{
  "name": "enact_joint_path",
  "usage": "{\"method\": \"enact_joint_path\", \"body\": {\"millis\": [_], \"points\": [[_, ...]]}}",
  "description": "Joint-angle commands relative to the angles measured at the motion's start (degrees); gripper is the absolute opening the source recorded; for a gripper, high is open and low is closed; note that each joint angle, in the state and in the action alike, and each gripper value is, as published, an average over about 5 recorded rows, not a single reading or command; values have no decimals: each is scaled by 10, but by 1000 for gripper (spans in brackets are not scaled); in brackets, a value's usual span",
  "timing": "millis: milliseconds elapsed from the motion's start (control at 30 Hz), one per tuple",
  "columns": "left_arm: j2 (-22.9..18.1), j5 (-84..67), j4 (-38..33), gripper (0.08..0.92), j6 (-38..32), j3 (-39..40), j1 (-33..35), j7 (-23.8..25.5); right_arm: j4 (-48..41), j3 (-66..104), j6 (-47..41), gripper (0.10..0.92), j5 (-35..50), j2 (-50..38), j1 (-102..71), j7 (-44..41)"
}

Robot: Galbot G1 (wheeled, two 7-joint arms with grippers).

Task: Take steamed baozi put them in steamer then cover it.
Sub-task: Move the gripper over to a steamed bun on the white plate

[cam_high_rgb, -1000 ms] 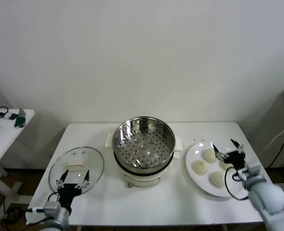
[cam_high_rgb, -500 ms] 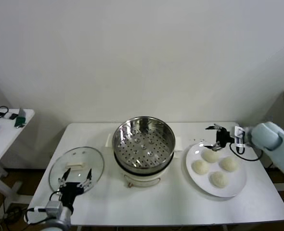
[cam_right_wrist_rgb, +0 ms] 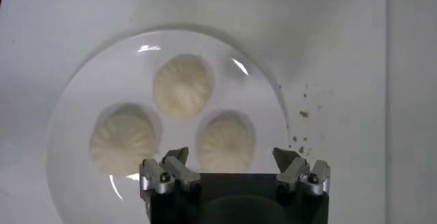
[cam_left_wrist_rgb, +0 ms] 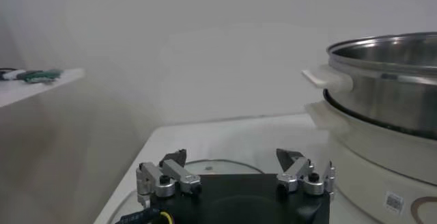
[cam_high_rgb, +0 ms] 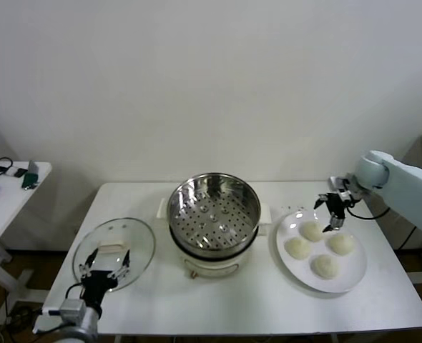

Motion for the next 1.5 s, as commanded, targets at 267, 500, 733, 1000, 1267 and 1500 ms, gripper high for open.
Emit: {"method": "enact_joint_path", "body": {"millis": [267,500,733,1000,1267,1500], "points": [[2,0,1,823,-5,-3,7,0,-90,15,-12,823,-14,70,-39,14],[2,-1,2,823,-7,-3,9,0,-92,33,-14,823,-36,66,-63,12],[3,0,7,823,-11,-2,10,-1,-101,67,-13,823,-48,66,-89,26],[8,-2,8,823,-11,-4,9,-1,-101,89,-14,789,-60,71,-109,36],[5,-1,4,823,-9,-2,7,0,-88,86,-14,685,-67,58,-103,30],[5,-1,7,823,-10,0,6,-1,-61,72,-1,670,-56,42,-67,22]]}}
